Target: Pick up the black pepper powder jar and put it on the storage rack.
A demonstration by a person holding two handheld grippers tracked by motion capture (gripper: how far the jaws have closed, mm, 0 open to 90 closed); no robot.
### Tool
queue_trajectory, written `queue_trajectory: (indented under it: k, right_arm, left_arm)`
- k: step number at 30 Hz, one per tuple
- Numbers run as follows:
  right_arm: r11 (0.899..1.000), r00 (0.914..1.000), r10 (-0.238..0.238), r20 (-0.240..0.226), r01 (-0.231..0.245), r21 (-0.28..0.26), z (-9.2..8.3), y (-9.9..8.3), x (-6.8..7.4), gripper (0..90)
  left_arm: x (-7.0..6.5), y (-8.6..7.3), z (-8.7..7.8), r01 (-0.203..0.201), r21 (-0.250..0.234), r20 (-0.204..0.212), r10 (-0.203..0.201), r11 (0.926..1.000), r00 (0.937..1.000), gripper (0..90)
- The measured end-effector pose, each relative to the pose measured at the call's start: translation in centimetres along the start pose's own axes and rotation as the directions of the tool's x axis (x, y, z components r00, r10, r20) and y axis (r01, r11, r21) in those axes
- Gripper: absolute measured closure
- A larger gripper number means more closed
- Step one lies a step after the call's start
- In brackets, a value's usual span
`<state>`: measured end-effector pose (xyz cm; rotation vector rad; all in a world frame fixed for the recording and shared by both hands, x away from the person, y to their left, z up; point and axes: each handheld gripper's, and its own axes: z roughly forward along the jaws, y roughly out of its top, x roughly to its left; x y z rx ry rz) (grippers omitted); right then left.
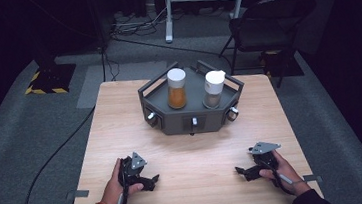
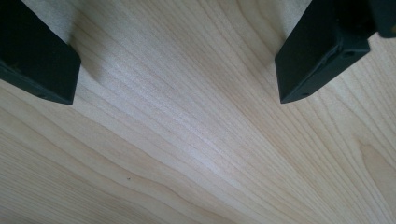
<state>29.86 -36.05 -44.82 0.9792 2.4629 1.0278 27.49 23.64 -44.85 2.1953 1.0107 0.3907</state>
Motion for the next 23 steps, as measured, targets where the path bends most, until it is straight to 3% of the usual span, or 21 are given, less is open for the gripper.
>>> queue_trajectory:
  k: [23]
  right_arm:
    - [1.0,1.0,-0.001,-0.002,0.001,-0.001,0.03,0.0,-0.06,0.0]
  left_arm:
    - [0.11,0.05,0.05,-0.004,0.001,0.004,0.004,1.0,1.0,0.4]
